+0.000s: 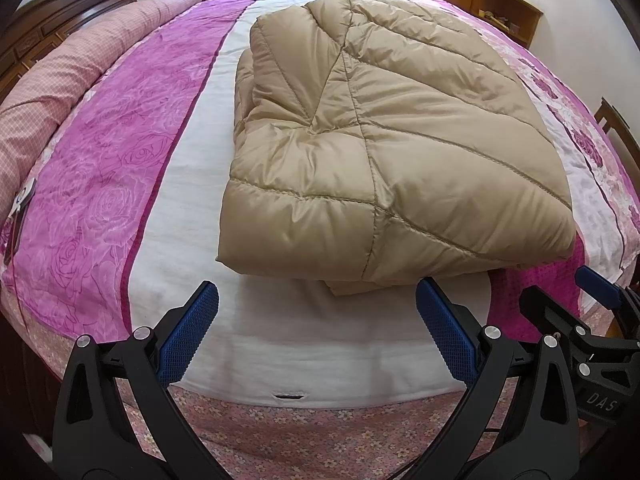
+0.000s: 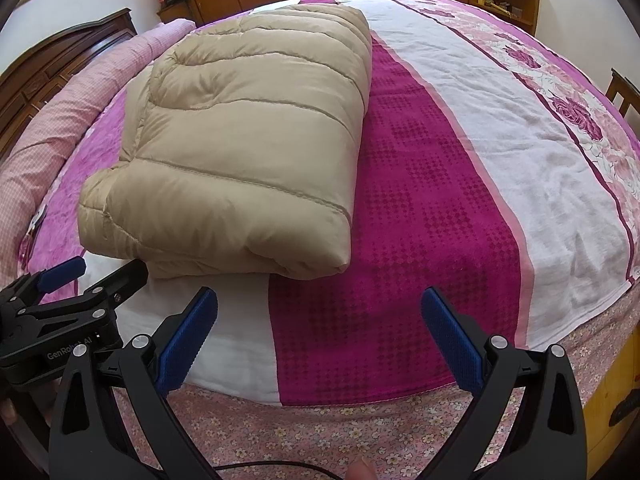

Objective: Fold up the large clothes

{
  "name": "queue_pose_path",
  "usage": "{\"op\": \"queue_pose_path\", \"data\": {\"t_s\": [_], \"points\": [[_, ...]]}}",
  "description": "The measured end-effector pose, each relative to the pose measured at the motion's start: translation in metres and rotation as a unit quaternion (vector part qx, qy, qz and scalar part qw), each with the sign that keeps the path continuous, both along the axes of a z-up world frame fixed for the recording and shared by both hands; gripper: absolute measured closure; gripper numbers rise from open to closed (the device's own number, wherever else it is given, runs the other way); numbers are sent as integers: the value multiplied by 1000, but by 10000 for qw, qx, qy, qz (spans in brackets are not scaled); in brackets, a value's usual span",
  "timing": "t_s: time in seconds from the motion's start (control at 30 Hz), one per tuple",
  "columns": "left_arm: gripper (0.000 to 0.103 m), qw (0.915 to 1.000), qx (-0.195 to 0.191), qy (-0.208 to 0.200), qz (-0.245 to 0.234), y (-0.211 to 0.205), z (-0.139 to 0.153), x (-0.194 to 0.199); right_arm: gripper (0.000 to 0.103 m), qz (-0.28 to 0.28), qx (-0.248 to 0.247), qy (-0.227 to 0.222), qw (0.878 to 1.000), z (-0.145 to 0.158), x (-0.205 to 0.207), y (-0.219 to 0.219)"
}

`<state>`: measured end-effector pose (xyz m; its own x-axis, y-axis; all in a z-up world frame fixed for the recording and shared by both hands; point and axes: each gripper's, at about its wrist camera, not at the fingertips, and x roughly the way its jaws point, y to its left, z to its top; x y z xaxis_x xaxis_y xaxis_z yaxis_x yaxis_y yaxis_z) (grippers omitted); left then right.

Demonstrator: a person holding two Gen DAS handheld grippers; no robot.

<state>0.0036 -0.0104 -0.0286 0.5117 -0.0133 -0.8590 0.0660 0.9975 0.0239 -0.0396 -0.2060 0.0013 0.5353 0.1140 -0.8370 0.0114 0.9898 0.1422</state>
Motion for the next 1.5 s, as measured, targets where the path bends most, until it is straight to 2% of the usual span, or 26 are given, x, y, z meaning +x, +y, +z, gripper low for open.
{"op": "queue_pose_path", "data": {"t_s": [1.5], "points": [[5, 10000, -35, 20, 13, 2, 1, -3, 6, 11, -24, -40, 10000, 4, -1, 2]]}}
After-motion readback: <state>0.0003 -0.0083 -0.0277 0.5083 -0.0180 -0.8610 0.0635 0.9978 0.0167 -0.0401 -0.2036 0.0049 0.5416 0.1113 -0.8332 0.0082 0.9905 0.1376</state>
